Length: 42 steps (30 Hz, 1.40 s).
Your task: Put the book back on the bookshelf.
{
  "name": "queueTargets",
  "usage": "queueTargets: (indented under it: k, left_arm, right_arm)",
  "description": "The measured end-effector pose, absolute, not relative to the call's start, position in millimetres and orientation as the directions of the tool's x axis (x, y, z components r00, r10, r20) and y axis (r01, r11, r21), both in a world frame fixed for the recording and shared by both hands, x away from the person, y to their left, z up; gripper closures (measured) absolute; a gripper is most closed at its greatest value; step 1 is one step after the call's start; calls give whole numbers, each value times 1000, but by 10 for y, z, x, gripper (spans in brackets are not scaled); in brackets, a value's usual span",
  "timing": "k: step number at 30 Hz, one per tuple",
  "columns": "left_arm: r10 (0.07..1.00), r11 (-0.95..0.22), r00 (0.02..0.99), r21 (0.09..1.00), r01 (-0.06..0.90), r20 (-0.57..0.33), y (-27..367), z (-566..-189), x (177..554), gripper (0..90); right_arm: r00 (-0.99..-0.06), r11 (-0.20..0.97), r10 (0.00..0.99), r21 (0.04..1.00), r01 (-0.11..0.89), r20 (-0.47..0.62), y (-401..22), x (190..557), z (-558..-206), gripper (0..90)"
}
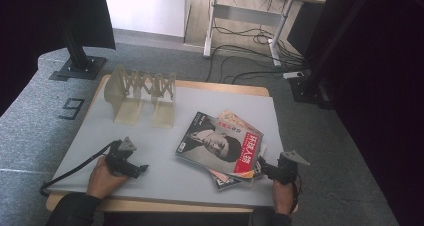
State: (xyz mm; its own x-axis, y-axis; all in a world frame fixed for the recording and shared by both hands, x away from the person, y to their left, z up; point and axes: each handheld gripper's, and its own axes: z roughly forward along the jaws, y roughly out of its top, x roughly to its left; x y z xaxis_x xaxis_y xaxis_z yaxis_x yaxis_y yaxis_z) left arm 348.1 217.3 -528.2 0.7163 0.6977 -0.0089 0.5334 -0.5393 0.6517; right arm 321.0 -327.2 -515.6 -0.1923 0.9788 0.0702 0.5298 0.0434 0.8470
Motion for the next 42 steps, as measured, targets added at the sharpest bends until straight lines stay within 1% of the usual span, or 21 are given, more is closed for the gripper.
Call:
queueTargets:
  k: [11, 25, 30, 36, 37, 38, 42]
  left_arm:
    - [698, -539, 716, 652, 534, -9, 2173, -5282, 3481, 0]
    - [697, -540, 717, 652, 533, -8, 2171, -5281, 3480, 0]
    - [695, -543, 719, 650, 532, -7, 2169, -5277, 3483, 0]
    - [681, -557, 732, 637, 533, -16, 2141, -5251, 3524, 0]
    - [671, -546, 739, 640, 540, -51, 2102, -5236, 3555, 0]
    - [665, -545, 744, 640, 542, -63, 2078, -5225, 3569, 5]
    - [640, -566, 767, 645, 514, -49, 1957, -5158, 3583, 13]
  right_arm:
    - [-286, 108, 957, 855, 507, 49, -3013, 3207, -5145, 105]
    - [-377, 172, 926, 845, 506, 37, -2799, 3246, -5185, 93]
    - [-377, 167, 925, 846, 506, 44, -2778, 3255, -5194, 82]
    - [-368, 154, 928, 841, 519, 57, -2764, 3251, -5189, 91]
    - [-364, 150, 929, 840, 522, 60, -2758, 3247, -5183, 100]
    - [-362, 148, 930, 840, 523, 62, -2756, 3247, -5181, 100]
    - [-329, 121, 942, 845, 521, 68, -2769, 3230, -5141, 100]
